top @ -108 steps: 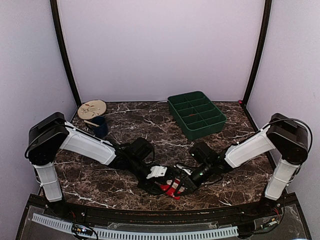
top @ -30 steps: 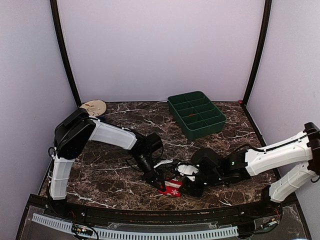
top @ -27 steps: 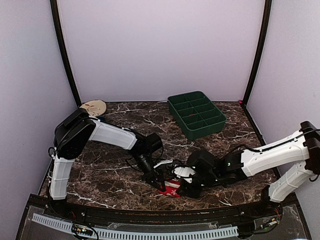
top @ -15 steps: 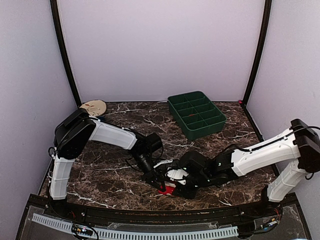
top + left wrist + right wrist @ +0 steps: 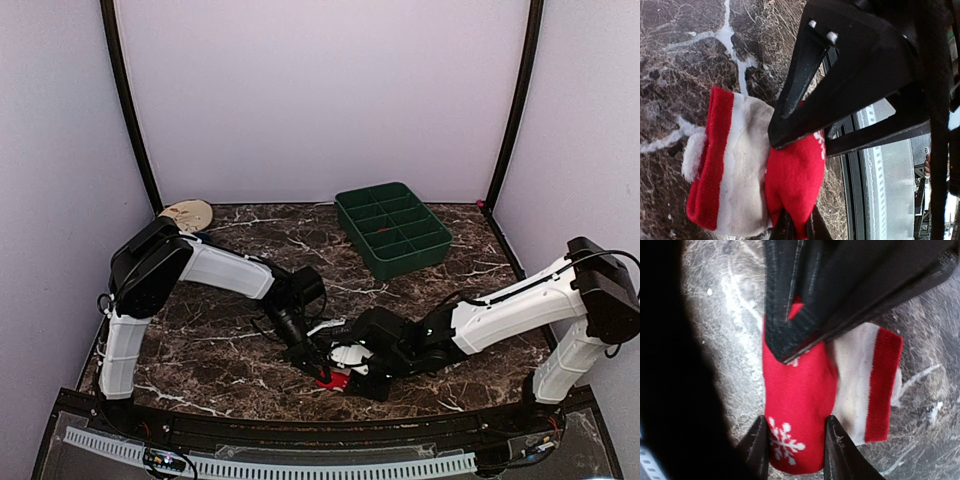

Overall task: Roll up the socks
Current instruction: Roll the sock at the center of the board.

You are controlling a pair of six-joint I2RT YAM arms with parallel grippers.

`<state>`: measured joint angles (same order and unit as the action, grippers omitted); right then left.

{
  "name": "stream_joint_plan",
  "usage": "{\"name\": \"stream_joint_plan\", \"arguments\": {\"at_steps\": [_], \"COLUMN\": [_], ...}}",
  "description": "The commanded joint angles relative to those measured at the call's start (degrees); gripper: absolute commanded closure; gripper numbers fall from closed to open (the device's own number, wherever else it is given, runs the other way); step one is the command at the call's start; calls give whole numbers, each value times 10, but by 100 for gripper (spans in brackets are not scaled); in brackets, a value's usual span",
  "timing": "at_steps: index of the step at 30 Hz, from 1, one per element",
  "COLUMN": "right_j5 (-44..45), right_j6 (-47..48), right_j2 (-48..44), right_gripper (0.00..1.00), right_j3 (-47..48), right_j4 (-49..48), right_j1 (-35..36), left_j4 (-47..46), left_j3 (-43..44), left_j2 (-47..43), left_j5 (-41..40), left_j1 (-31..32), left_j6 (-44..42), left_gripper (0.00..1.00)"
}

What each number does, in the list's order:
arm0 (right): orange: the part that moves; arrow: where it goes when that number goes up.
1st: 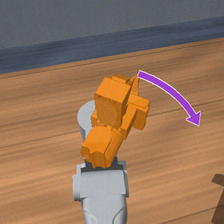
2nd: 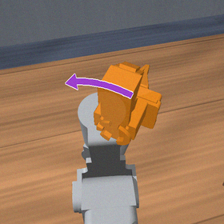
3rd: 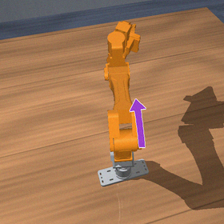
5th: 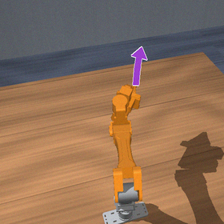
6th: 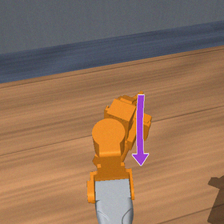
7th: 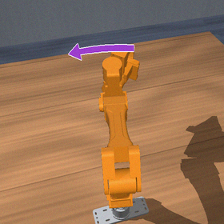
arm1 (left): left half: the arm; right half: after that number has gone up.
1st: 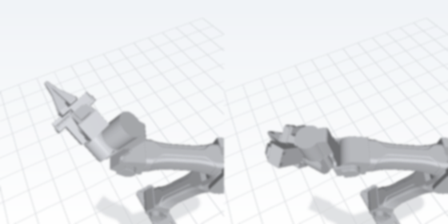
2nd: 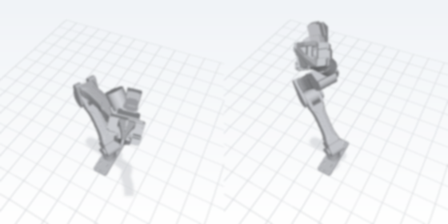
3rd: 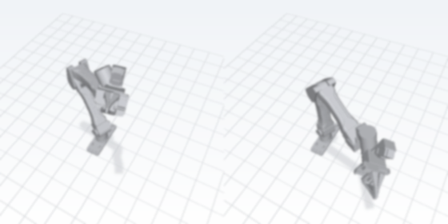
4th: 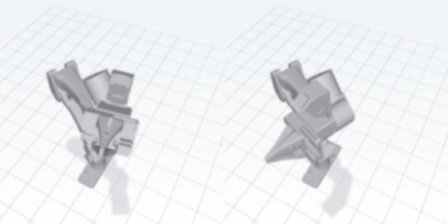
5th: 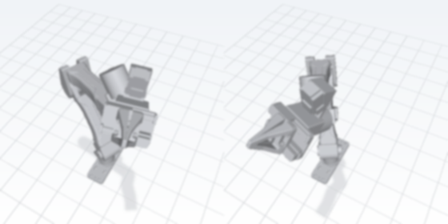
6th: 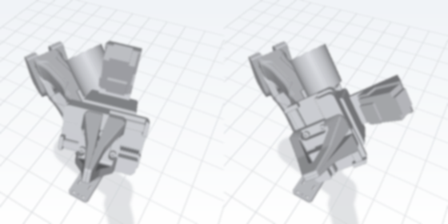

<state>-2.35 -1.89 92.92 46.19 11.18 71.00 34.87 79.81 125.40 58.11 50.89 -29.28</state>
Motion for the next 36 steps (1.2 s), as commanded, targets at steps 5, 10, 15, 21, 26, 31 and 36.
{"name": "stream_joint_plan", "arguments": {"at_steps": [5,10,15,21,26,31,36], "right_j5": [-12,-20,-33,-64,-93,-135,-180], "right_j6": [2,1,-21,-59,-94,-135,-182], "right_j2": [14,21,20,13,3,-10,-11], "right_gripper": [81,97,100,100,100,100,100], "right_j3": [5,7,-6,-33,-57,-94,-132], "right_j4": [1,4,-12,-51,-87,-121,-163], "right_j1": [5,5,2,-22,-44,-74,-101], "left_j4": [25,21,4,-62,-120,-177,-261], "left_j3": [8,9,8,-35,-72,-103,-148], "left_j2": [10,10,1,-35,-64,-89,-121], "left_j5": [-12,-22,-68,-66,-75,-100,-129], "left_j1": [-4,-4,-8,-28,-39,-42,-42], "left_j6": [2,12,47,86,117,146,178], "left_gripper": [100,100,74,66,63,62,59]}}
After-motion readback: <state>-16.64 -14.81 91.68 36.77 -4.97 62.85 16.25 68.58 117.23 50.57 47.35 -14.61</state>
